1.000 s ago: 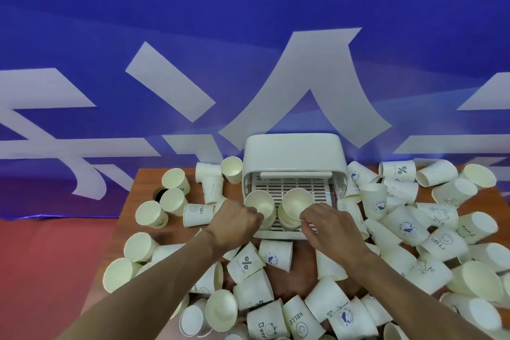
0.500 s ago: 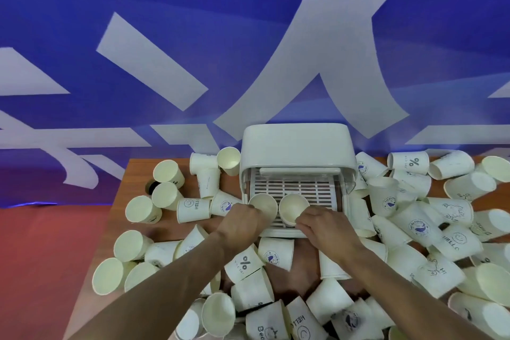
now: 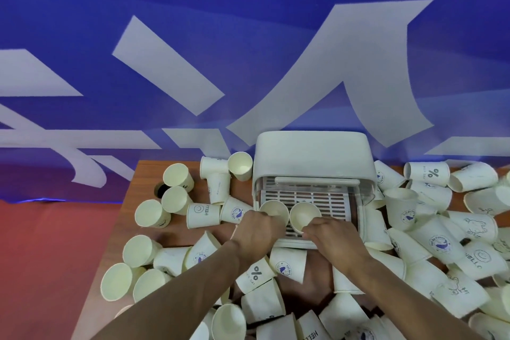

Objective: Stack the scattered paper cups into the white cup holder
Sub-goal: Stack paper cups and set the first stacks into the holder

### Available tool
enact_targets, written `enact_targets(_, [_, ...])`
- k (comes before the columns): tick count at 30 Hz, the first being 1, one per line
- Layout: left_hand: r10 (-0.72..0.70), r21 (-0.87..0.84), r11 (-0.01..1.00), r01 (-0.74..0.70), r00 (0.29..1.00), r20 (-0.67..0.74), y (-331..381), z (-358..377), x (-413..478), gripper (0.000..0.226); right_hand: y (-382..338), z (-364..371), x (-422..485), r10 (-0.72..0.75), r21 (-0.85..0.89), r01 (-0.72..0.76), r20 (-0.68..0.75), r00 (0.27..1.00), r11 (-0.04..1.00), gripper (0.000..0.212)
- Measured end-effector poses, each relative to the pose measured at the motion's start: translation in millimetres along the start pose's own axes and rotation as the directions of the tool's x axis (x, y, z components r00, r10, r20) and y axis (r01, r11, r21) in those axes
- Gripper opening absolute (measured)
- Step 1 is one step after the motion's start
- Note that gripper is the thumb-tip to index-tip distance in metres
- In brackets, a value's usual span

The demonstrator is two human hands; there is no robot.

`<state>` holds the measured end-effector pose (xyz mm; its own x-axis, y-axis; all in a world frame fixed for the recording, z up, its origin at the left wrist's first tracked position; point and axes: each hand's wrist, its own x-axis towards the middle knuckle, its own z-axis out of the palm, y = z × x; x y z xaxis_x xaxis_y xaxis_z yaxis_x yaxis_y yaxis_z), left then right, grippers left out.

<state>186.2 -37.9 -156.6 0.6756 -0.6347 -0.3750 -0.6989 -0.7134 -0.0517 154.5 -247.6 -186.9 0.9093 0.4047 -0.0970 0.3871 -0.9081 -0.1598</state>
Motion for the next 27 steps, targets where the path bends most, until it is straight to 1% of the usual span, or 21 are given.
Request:
enact_targets(2, [0.035, 0.023, 0.999, -0.034, 0.999, -0.035, -0.9, -1.2, -3.3, 0.012, -3.2, -3.5, 1.6, -0.006, -0.011, 0.005, -0.017, 1.000, 1.000, 0.018])
enact_targets(4, [0.053, 0.009, 0.999, -0.053, 0.990, -0.127, -3.5, 1.6, -7.5, 0.018, -7.5, -3.2, 0.6, -0.010, -0.043, 0.011, 0.018, 1.000, 0.999, 0.008])
enact_targets(6, [0.030, -0.052, 0.998, -0.040, 0.983, -0.181, -5.5, 6.5, -12.6, 0.023, -9.4, -0.3, -1.5, 0.023, -0.033, -0.023, 0.014, 1.000, 0.999, 0.018])
enact_targets(8, [-0.009, -0.075, 0.997, -0.010, 0.968, -0.252, -10.5, 9.9, -19.0, 0.028, -13.4, -2.6, -4.1, 0.066, -0.007, -0.066, -0.067, 0.996, 0.998, 0.023])
enact_targets(11, [-0.029, -0.066, 0.998, 0.011, 0.962, -0.271, -17.6, 7.9, -31.8, 0.029, -23.6, -11.0, -3.4, 0.060, 0.018, -0.058, -0.242, 0.968, 0.998, 0.020])
enact_targets(13, [-0.040, -0.073, 0.997, 0.022, 0.965, -0.260, -19.9, 6.9, -40.4, 0.025, -32.8, -11.9, -1.3, -0.008, 0.003, 0.010, -0.328, 0.945, 1.000, 0.024])
enact_targets(16, [-0.060, -0.087, 0.995, 0.041, 0.972, -0.227, -22.5, 5.9, -56.0, 0.016, -53.5, -10.1, 3.0, -0.118, -0.012, 0.122, -0.371, 0.921, 0.992, 0.026])
enact_targets(20, [-0.077, -0.120, 0.991, 0.055, 0.979, -0.186, -34.8, 9.5, -84.1, 0.013, -96.2, -6.2, 14.0, -0.222, -0.008, 0.233, -0.338, 0.915, 0.972, 0.022])
enact_targets(23, [-0.132, -0.094, 0.988, 0.119, 0.981, -0.145, -52.4, 17.9, -109.8, 0.020, -128.4, -6.3, 28.5, -0.286, -0.021, 0.292, -0.279, 0.917, 0.956, 0.024])
enact_targets(24, [-0.162, -0.099, 0.984, 0.148, 0.976, -0.145, -59.1, 21.9, -119.3, 0.022, -138.8, -7.4, 33.5, -0.296, -0.030, 0.298, -0.241, 0.924, 0.954, 0.026])
enact_targets(26, [-0.226, -0.121, 0.970, 0.210, 0.965, -0.136, -71.4, 33.1, -138.9, 0.013, -159.2, -7.9, 43.2, -0.313, -0.046, 0.310, -0.150, 0.938, 0.950, 0.027])
enact_targets(27, [-0.258, -0.135, 0.961, 0.239, 0.956, -0.139, -77.4, 39.9, -149.1, 0.013, -168.5, -6.8, 47.3, -0.323, -0.042, 0.320, -0.111, 0.940, 0.946, 0.026])
